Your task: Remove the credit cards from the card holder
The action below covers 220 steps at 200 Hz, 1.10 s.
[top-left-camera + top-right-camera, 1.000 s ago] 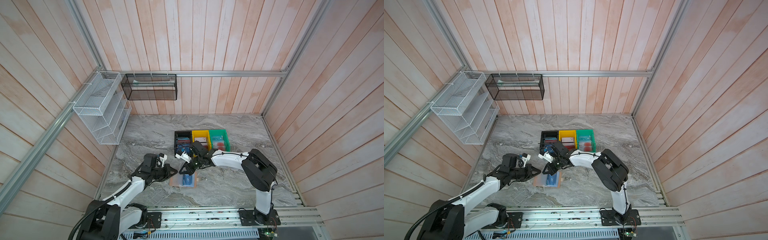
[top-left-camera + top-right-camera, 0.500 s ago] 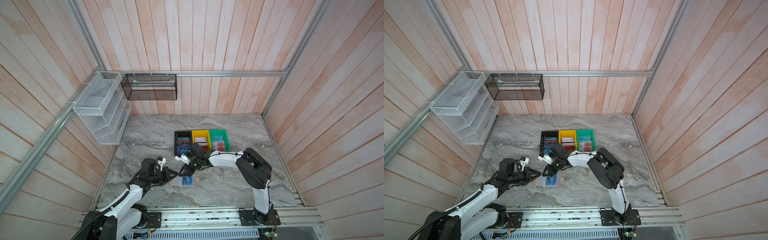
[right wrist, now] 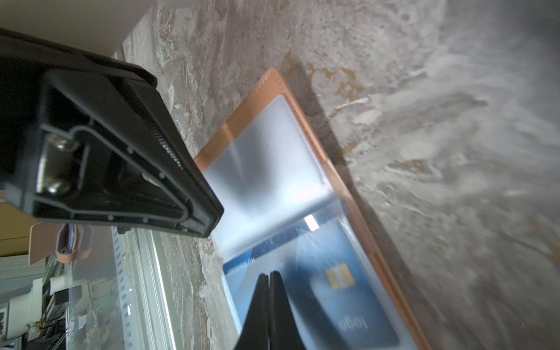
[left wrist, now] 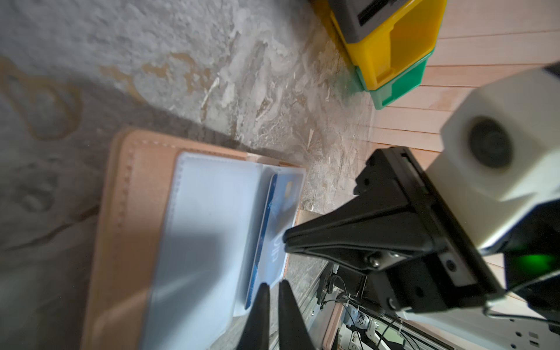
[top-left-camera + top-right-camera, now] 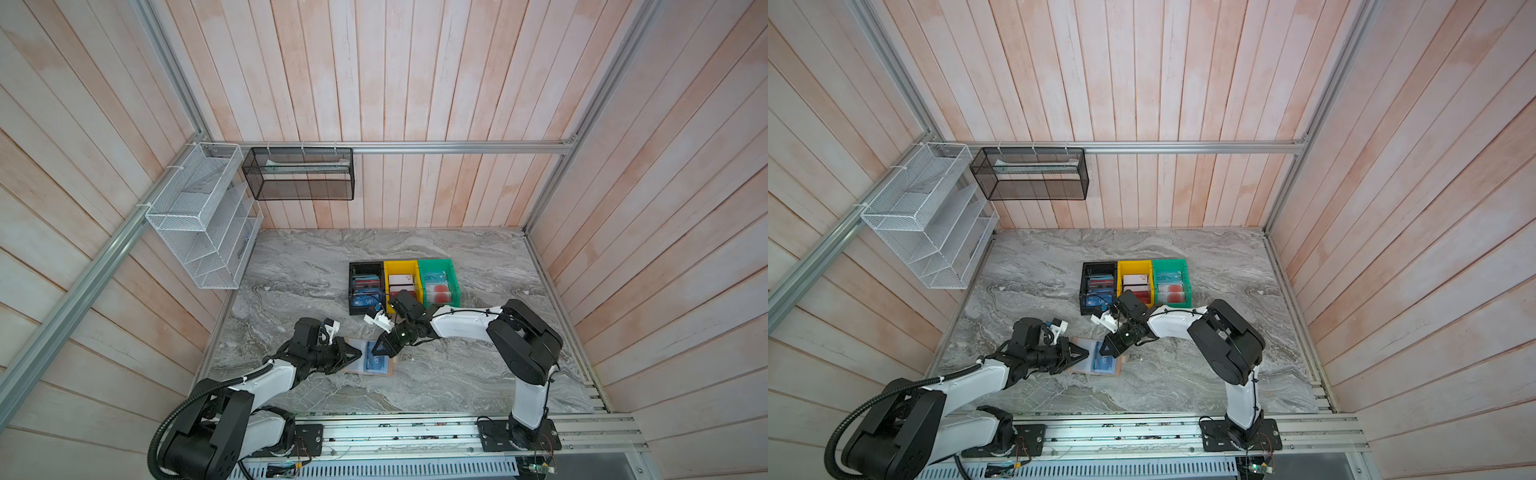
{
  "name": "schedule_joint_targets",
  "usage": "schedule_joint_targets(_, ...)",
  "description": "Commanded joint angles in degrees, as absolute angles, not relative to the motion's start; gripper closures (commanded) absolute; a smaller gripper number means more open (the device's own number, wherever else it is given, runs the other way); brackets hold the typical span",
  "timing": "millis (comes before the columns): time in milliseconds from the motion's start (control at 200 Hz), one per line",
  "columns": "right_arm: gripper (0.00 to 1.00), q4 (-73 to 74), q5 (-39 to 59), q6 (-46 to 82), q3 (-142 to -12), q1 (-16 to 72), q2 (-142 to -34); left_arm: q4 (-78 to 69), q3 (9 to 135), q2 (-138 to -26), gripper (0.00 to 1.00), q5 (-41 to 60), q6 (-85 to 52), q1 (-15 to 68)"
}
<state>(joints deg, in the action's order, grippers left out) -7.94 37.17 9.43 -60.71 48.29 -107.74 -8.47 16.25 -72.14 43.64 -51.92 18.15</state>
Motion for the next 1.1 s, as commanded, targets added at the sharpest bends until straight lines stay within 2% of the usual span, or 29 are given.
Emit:
schedule_joint_targets(0, 1.00, -10.2, 33.3, 9.0, -58.0, 47.4, -105.2, -12.8, 17.7, -74.7, 0.88, 43.7, -52.1, 19.1)
schedule_joint_targets(160, 1.00, -9.6, 32.7, 9.3, -55.6, 46.7, -104.2, -14.3, 17.9, -77.1, 0.88, 43.7, -52.1, 19.2)
schedule_joint_targets(395, 1.00, -9.4, 32.4, 9.2, -55.5, 46.6, -105.1, -15.2, 18.0, -78.4, 0.78, 43.8, -52.1, 19.3)
schedule_joint_targets(1095, 1.00, -8.8, 32.9, 9.3, -55.6, 46.4, -108.2, -18.1, 18.1, -83.1, 0.76, 43.9, -52.2, 20.1)
